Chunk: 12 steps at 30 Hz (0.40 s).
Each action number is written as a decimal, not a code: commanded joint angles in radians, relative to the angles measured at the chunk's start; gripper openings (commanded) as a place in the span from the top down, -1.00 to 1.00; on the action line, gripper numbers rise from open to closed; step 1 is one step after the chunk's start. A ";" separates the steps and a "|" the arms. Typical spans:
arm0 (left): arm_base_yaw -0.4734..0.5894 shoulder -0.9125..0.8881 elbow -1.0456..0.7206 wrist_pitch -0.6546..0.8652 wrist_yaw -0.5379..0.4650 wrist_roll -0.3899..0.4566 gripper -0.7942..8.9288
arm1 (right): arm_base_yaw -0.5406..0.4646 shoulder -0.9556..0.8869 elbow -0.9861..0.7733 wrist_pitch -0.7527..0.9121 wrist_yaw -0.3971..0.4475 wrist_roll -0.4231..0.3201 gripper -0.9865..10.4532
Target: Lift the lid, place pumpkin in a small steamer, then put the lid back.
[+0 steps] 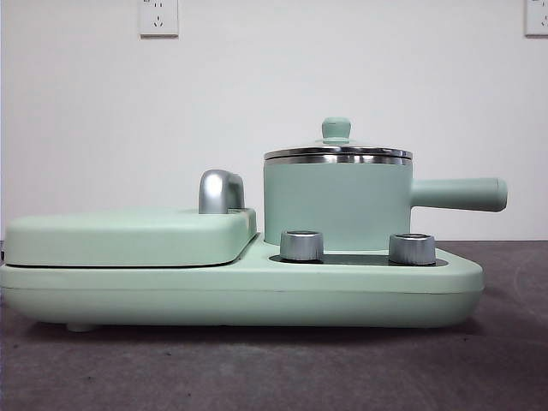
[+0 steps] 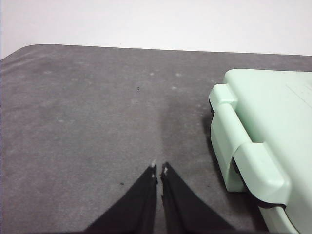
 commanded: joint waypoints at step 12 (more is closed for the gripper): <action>-0.003 -0.002 -0.019 -0.005 -0.003 0.010 0.80 | -0.002 0.000 -0.006 -0.024 0.032 -0.045 0.80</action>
